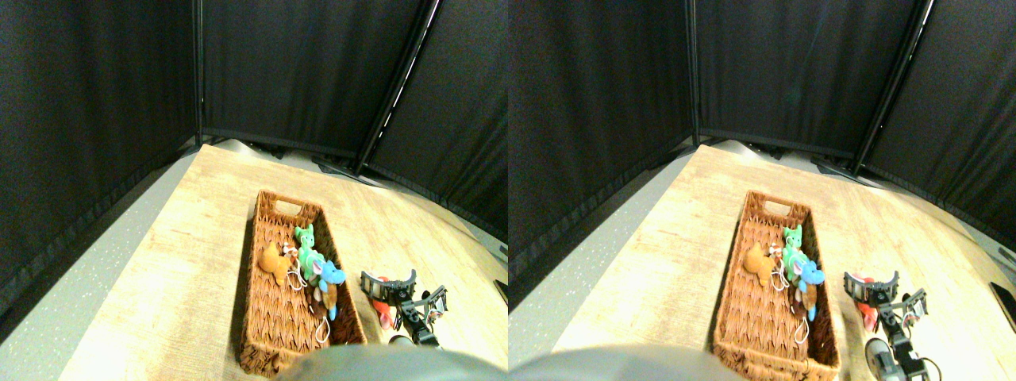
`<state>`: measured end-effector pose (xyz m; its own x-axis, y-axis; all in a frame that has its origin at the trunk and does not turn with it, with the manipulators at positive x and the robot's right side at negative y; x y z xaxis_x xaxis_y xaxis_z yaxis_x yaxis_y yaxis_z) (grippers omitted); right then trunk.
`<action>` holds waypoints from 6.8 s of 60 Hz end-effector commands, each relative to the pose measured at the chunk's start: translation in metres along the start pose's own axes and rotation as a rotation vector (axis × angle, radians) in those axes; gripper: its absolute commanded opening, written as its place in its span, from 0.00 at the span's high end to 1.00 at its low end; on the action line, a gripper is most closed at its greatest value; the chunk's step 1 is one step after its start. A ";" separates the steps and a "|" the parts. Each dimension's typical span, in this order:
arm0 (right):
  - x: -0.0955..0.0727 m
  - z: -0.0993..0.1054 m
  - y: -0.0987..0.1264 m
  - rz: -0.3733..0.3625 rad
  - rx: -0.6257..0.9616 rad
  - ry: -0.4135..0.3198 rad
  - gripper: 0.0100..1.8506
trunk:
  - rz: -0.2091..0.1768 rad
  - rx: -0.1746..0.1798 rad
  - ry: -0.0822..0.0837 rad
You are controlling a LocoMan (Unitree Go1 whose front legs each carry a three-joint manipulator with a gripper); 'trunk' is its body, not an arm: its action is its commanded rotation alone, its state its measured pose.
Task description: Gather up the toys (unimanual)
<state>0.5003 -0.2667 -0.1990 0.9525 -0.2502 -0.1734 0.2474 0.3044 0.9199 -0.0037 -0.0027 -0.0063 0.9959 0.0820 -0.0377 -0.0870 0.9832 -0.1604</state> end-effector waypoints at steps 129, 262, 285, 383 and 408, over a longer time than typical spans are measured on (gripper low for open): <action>-0.007 -0.026 0.079 0.159 -0.054 0.022 0.97 | 0.039 -0.060 -0.001; -0.006 -0.040 0.123 0.217 -0.216 0.076 0.42 | 0.035 -0.088 -0.028; -0.012 0.026 0.083 0.200 -0.187 -0.070 0.42 | -0.030 -0.009 0.009; -0.075 -0.021 -0.002 0.008 0.156 -0.020 0.45 | -0.021 -0.046 0.032; -0.058 -0.025 -0.032 -0.083 0.188 -0.022 0.48 | -0.011 -0.042 0.041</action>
<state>0.4377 -0.2354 -0.2266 0.9258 -0.2721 -0.2622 0.2994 0.1050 0.9483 -0.0043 -0.0042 -0.0048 0.9975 0.0512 -0.0484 -0.0593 0.9809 -0.1850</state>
